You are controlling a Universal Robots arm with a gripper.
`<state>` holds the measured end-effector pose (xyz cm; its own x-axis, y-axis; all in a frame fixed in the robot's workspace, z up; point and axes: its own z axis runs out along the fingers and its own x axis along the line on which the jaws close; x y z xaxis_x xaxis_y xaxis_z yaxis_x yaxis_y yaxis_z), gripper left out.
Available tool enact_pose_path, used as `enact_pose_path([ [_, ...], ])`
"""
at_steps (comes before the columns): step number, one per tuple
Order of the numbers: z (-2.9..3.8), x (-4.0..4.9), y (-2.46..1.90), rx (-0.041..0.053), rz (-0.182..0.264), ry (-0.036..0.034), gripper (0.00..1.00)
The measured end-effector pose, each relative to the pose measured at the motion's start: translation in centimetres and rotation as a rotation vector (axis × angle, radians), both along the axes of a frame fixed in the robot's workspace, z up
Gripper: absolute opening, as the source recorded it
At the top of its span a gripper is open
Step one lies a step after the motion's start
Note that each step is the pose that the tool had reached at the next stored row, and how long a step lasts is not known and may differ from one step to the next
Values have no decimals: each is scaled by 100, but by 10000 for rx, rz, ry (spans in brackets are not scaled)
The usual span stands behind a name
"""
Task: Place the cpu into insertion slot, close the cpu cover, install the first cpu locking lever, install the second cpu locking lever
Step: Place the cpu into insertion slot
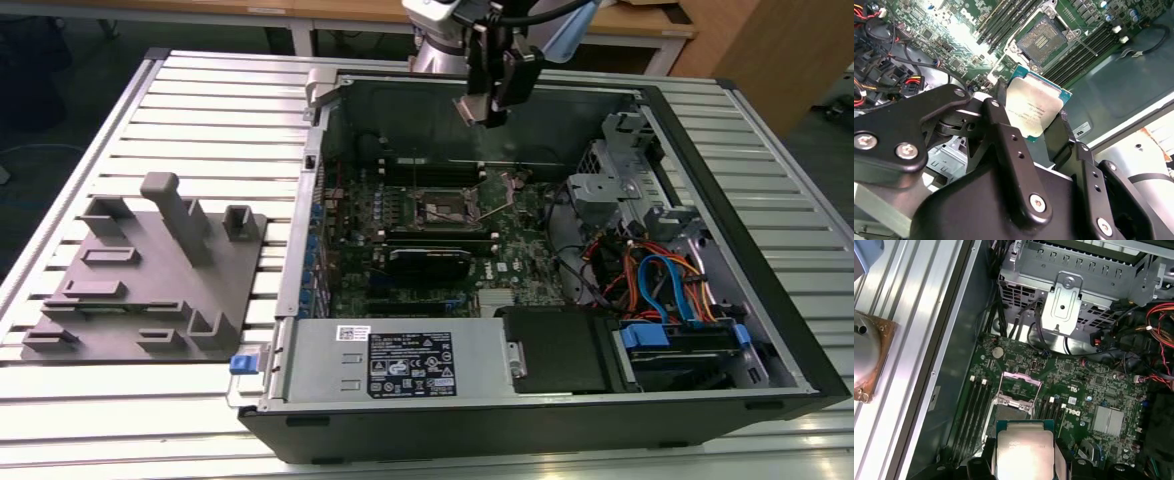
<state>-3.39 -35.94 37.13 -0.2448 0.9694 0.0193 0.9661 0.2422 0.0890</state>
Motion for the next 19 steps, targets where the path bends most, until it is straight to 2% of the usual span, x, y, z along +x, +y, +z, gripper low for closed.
enact_pose_path([
  [19,0,0,0,1,-885,-1,54],
])
